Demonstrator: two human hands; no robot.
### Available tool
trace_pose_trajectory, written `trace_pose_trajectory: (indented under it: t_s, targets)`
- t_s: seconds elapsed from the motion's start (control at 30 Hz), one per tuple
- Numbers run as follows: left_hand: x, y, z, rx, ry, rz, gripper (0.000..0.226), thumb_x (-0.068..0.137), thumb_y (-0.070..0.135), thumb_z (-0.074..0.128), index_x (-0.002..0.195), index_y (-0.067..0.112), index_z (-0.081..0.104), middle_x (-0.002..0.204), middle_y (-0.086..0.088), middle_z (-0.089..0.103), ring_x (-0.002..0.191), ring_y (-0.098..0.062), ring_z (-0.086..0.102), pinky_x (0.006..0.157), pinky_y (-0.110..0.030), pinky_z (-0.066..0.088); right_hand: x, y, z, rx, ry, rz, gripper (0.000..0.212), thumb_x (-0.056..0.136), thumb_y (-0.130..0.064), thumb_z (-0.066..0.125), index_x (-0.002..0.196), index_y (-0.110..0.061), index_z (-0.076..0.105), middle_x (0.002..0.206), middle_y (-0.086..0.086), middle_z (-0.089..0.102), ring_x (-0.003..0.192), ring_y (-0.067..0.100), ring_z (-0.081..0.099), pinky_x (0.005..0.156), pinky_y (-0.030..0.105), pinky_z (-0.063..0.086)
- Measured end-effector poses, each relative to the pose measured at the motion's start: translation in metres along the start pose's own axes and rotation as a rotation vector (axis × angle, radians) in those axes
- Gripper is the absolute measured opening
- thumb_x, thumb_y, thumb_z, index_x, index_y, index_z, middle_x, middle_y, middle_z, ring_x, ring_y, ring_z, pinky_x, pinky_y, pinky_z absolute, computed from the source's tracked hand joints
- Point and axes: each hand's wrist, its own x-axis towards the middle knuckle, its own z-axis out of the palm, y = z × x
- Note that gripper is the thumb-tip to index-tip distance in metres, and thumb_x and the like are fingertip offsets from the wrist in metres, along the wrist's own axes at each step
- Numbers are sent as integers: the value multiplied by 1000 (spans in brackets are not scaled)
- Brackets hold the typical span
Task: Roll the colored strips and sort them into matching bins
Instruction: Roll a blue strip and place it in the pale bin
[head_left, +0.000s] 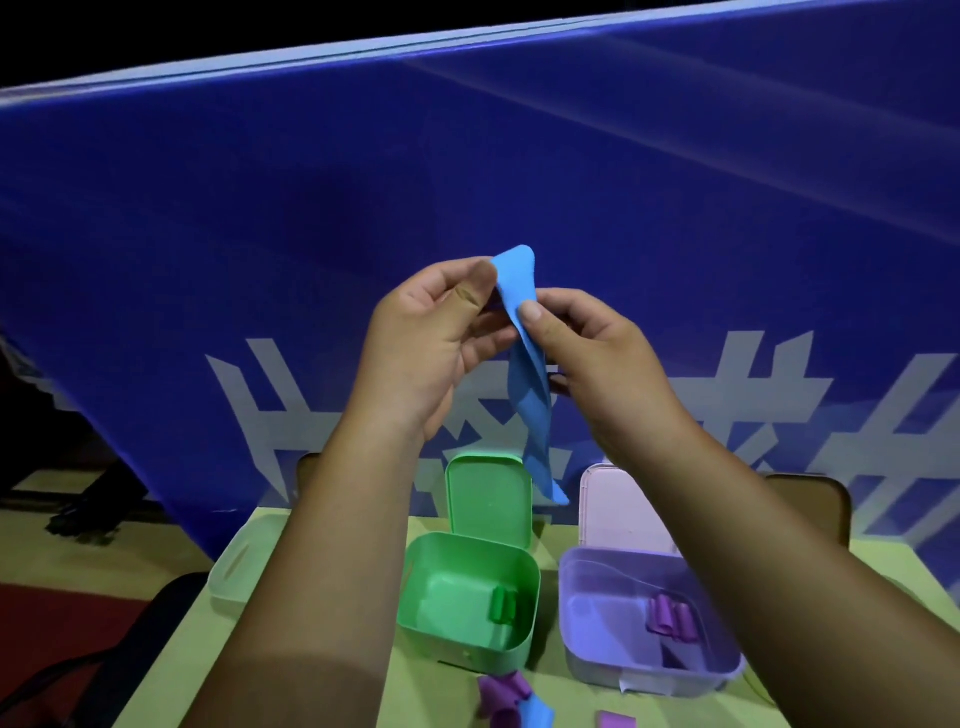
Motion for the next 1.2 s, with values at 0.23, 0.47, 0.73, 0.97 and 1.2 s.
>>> trace_pose_trajectory:
  t_s: [0.23, 0.47, 0.73, 0.97, 1.2]
  targets:
    - [-4, -3, -1, -149, 45, -11, 35, 87, 33, 75, 113, 10, 70, 100, -10, 78, 87, -19, 76, 73, -29, 63, -3, -1, 8, 31, -1, 8, 22, 105, -33, 68, 120, -20, 75, 104, 0, 81, 93, 13, 78, 80, 29, 64]
    - [-11, -4, -11, 59, 172, 188, 4, 100, 10, 75, 97, 12, 73, 89, -3, 79, 80, -20, 76, 68, -35, 62, -7, 4, 18, 26, 51, 24, 21, 101, -28, 75, 107, -9, 69, 91, 14, 78, 87, 31, 78, 84, 58, 64]
    - [-24, 2, -42, 518, 194, 362, 6, 102, 20, 73, 103, 25, 76, 92, 14, 73, 92, -9, 71, 88, -50, 65, -14, 16, 18, -148, 145, -16, 29, 92, -39, 83, 89, -17, 65, 81, -4, 65, 74, 13, 58, 68, 37, 47]
    - [-41, 5, -47, 605, 217, 402, 15, 108, 13, 60, 113, 21, 72, 103, 16, 71, 96, 3, 66, 86, -19, 55, -20, 15, 31, 63, -97, 111, 30, 96, -45, 68, 87, -17, 62, 81, 13, 64, 77, 26, 55, 77, 47, 44]
    - [-45, 5, -80, 1166, 71, 538, 18, 111, 18, 51, 117, 24, 67, 114, 12, 62, 96, -10, 62, 77, -34, 52, -34, 17, 28, -120, -335, 182, 22, 110, -31, 59, 102, -11, 55, 74, 14, 64, 40, 19, 33, 42, 24, 27]
